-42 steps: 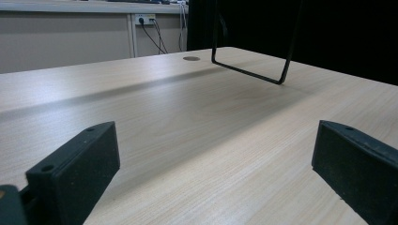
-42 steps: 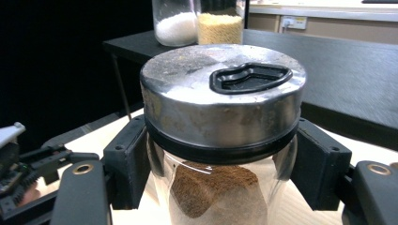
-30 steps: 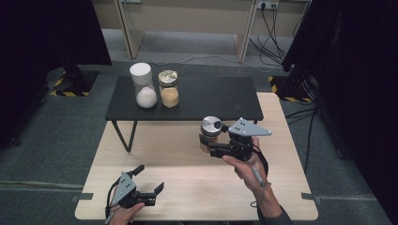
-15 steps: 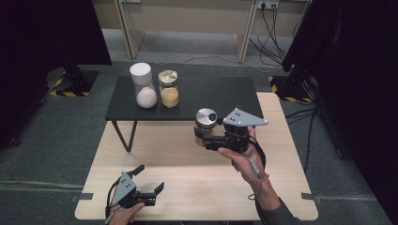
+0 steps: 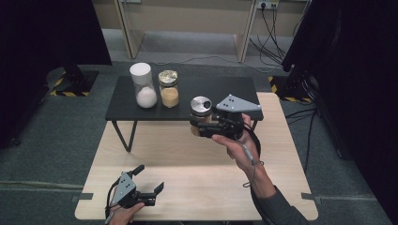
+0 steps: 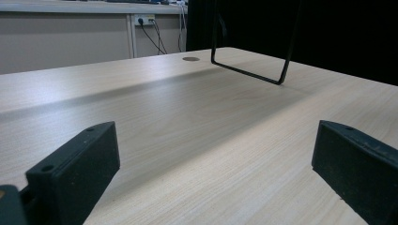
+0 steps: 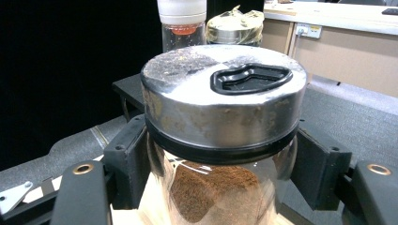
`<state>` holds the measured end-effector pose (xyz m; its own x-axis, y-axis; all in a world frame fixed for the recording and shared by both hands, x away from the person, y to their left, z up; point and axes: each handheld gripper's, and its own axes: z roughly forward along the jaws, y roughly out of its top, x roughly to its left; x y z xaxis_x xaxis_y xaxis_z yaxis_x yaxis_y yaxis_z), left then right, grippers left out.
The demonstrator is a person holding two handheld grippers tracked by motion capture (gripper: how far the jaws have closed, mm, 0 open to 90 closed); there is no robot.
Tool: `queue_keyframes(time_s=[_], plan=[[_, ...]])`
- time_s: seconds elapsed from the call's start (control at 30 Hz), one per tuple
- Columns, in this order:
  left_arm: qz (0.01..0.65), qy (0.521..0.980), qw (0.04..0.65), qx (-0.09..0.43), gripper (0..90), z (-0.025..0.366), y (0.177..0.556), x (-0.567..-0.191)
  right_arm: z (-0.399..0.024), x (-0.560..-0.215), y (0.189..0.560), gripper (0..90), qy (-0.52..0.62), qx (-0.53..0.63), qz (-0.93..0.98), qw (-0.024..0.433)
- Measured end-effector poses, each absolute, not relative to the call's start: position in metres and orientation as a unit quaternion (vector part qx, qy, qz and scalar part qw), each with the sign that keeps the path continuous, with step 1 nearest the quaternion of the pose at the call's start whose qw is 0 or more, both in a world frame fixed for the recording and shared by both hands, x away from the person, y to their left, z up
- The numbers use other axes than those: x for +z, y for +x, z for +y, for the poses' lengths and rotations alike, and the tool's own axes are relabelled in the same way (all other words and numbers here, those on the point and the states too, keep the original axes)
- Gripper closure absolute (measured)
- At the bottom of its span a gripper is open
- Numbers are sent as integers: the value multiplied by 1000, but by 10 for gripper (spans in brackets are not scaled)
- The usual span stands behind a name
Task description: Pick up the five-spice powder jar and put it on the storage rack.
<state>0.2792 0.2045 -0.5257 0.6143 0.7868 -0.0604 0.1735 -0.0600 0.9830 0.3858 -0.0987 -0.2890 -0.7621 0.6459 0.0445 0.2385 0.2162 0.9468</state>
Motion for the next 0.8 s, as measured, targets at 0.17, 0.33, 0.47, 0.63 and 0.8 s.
queue_keyframes(time_s=[0.17, 0.33, 0.47, 0.63, 0.8], plan=[[353, 679, 589, 261, 6, 204, 279, -526, -95, -284, 393, 307, 295, 551, 757, 189], [353, 679, 589, 261, 6, 204, 279, -526, -93, -282, 399, 307, 300, 547, 758, 192], [353, 679, 589, 261, 6, 205, 279, -526, -91, -281, 403, 307, 302, 544, 758, 195], [352, 680, 588, 261, 6, 205, 279, -525, -89, -277, 408, 307, 305, 543, 756, 201], [352, 680, 588, 261, 6, 205, 279, -525, -86, -275, 414, 307, 308, 542, 754, 207]])
